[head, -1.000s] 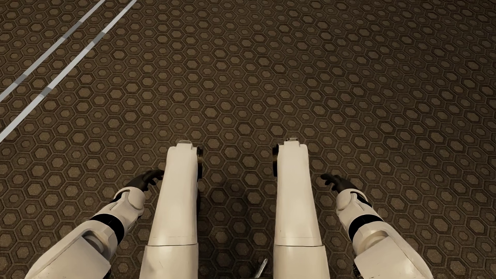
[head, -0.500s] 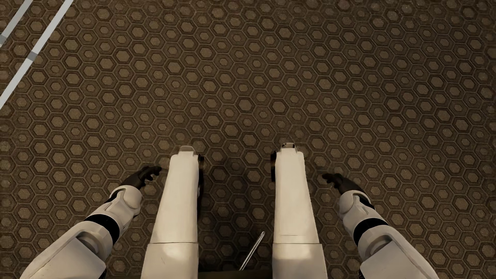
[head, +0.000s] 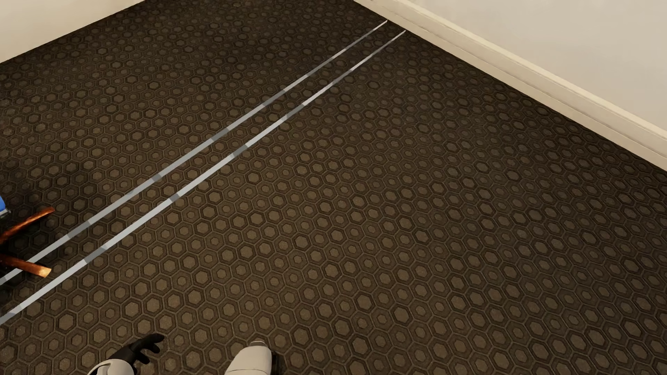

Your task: Rise from the dark chair

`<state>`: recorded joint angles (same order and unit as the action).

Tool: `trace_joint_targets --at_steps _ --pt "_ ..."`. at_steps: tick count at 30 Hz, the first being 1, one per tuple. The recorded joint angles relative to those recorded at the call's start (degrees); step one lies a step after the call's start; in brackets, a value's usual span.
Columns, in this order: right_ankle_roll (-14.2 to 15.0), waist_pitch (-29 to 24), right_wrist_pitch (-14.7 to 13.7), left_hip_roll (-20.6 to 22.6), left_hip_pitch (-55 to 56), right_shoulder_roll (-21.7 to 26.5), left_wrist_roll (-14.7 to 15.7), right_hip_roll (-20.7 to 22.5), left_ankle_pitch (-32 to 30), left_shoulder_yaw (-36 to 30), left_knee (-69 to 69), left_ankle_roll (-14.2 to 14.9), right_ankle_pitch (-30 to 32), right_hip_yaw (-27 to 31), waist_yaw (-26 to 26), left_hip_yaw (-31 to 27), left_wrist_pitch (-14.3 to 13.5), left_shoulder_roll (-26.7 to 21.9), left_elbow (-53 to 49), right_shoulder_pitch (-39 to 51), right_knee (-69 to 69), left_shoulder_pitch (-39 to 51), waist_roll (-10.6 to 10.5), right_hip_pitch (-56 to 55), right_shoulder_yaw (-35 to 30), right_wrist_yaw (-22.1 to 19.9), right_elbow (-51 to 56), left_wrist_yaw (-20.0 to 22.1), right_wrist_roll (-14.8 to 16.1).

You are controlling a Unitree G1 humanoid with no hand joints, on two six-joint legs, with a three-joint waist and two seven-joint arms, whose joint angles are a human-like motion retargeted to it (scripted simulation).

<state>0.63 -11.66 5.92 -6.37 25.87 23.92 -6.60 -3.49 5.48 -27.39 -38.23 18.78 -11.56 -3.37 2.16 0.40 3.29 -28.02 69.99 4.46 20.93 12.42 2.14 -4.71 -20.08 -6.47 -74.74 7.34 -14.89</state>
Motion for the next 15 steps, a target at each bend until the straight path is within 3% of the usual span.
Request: trace_joint_targets --at_steps 5,7,8,10,11,13,15 --pt "1.66 3.46 -1.12 -1.81 -3.46 -0.26 -0.5 -2.4 -1.91 -0.16 20.14 -4.72 -2.42 -3.49 -0.24 1.37 0.58 -1.19 1.59 1.12 -5.49 -0.9 0.94 11.73 2.67 -1.02 0.61 -1.24 0.93" --pt "4.65 3.77 -2.24 -0.63 -4.25 0.24 -1.19 -5.14 -4.26 0.47 16.14 -3.23 -0.78 -4.72 0.07 3.01 0.38 -0.4 1.65 1.24 -4.5 -0.98 1.17 15.07 3.4 -2.73 2.11 -1.92 2.27" --pt "6.97 4.0 -2.63 0.95 -5.16 0.54 -1.21 -7.12 -6.53 -0.12 15.22 -4.57 1.62 -4.86 0.3 3.11 0.32 0.37 1.77 0.62 -1.33 -1.16 1.34 15.35 3.83 -3.44 2.73 -1.53 2.54" --pt "10.89 4.37 -2.37 3.44 -10.17 0.48 -2.18 -9.89 -4.42 -1.47 17.35 -9.57 10.88 -2.65 -0.46 3.2 0.59 0.56 1.31 -0.08 13.18 -2.0 1.59 10.28 5.09 -3.43 3.46 -1.38 2.37" --pt "10.51 3.74 -2.28 4.56 -13.64 -0.21 -2.99 -10.32 -5.07 -2.4 20.44 -11.89 15.45 -1.13 -1.53 3.82 0.69 -0.16 0.73 0.01 21.92 -1.84 2.15 6.03 6.29 -4.01 3.62 -1.2 2.65" --pt "8.86 2.03 -2.26 5.5 -18.24 -1.81 -2.86 -8.28 -4.12 -5.27 22.74 -12.43 11.45 2.13 -4.11 4.66 0.67 -1.38 0.22 -0.83 35.33 -0.65 2.06 -3.05 8.9 -5.21 3.76 -0.06 2.95" --pt "6.65 1.39 -1.48 6.12 -22.07 -3.14 -2.2 -4.08 -2.11 -6.45 24.49 -13.28 7.07 4.51 -6.42 4.63 0.75 -2.18 0.62 -2.22 35.97 0.78 1.83 -10.79 10.42 -3.23 3.17 0.83 1.27"
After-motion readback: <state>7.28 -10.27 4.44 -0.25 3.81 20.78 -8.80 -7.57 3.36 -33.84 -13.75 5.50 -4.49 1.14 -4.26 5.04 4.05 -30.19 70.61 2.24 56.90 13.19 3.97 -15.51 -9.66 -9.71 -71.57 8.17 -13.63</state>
